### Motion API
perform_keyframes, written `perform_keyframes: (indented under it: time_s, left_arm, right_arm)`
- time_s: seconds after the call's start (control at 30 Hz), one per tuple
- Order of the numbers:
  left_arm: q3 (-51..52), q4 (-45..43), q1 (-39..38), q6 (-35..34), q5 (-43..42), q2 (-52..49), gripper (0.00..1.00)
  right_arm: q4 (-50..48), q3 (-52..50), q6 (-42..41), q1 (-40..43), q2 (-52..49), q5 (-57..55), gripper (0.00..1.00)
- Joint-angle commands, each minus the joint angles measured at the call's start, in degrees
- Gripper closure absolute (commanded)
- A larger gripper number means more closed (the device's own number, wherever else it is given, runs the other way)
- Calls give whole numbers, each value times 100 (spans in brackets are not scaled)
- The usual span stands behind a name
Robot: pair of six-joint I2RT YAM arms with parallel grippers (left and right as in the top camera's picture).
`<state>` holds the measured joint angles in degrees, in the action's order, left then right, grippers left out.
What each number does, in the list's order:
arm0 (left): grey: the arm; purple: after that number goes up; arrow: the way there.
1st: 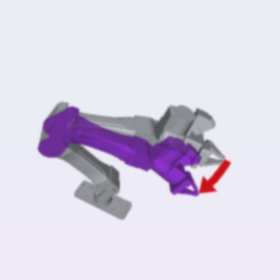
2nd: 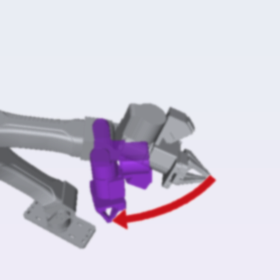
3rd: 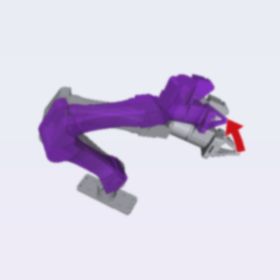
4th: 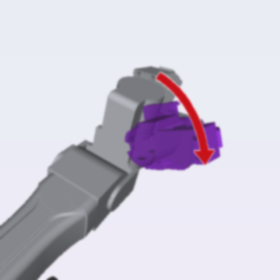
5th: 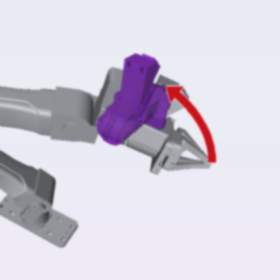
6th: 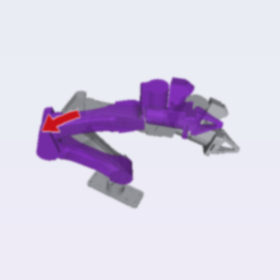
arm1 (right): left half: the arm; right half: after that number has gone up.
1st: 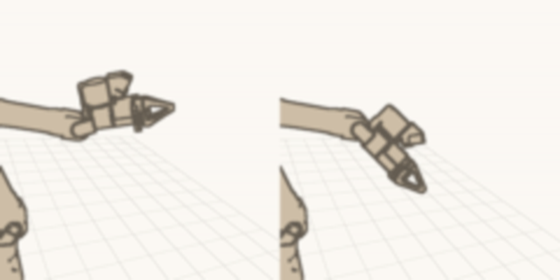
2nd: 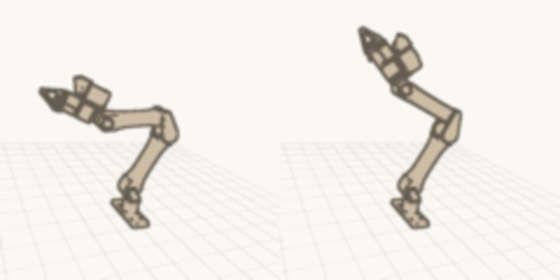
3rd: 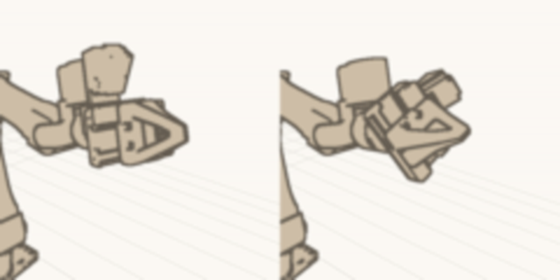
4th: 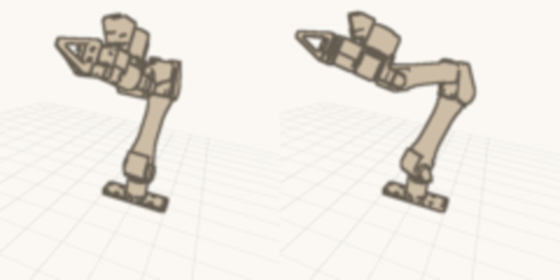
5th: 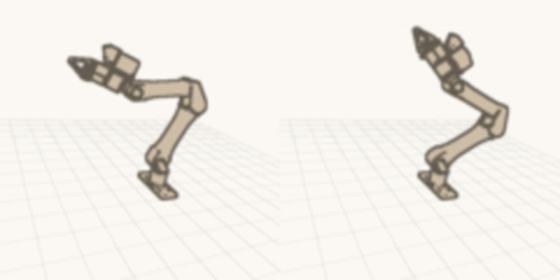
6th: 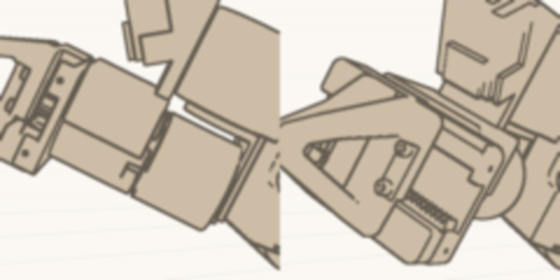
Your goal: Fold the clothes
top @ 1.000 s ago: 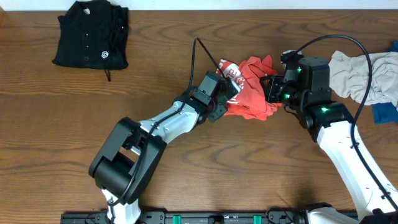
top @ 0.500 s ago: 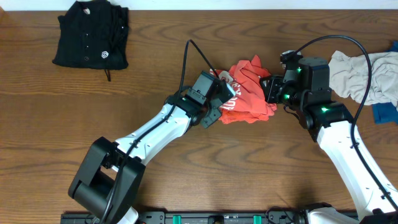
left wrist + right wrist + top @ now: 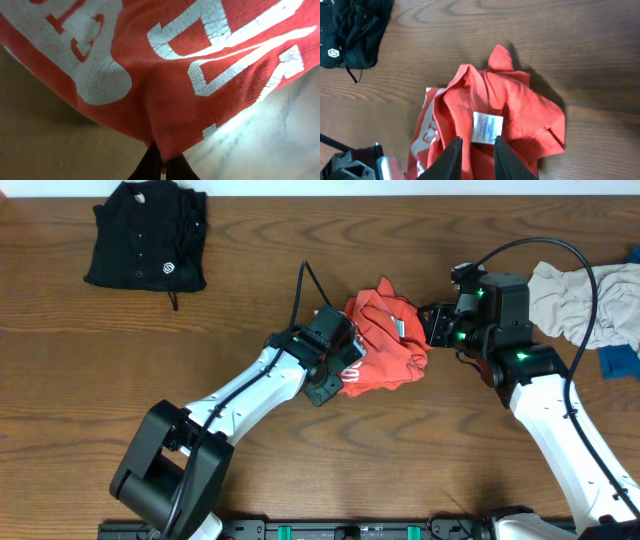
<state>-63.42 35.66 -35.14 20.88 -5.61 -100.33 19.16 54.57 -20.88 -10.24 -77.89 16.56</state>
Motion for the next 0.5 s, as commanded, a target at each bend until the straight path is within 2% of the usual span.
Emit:
perform_keyframes:
  time_s: [0.0, 0.17, 0.3, 0.33, 0.43, 0.47]
  left_arm:
    - [-57, 149, 2, -66, 24, 90, 94]
    - [-68, 160, 2, -365, 24, 330, 94]
    - [-68, 162, 4, -413, 24, 970, 94]
    - [-68, 164, 4, -413, 24, 1154, 90]
    - [-68, 164, 11, -415, 48, 1648, 54]
    - [-68, 166, 11, -450, 103, 1770, 50]
  right_arm:
    - [-9, 28, -125, 4, 20, 42, 80]
    - [-144, 28, -315, 4, 20, 238, 80]
    - [-413, 28, -382, 4, 20, 647, 79]
    - [-474, 28, -409, 4, 20, 737, 79]
    - [-671, 28, -439, -28, 17, 1054, 80]
    - [-702, 28, -442, -68, 20, 1091, 81]
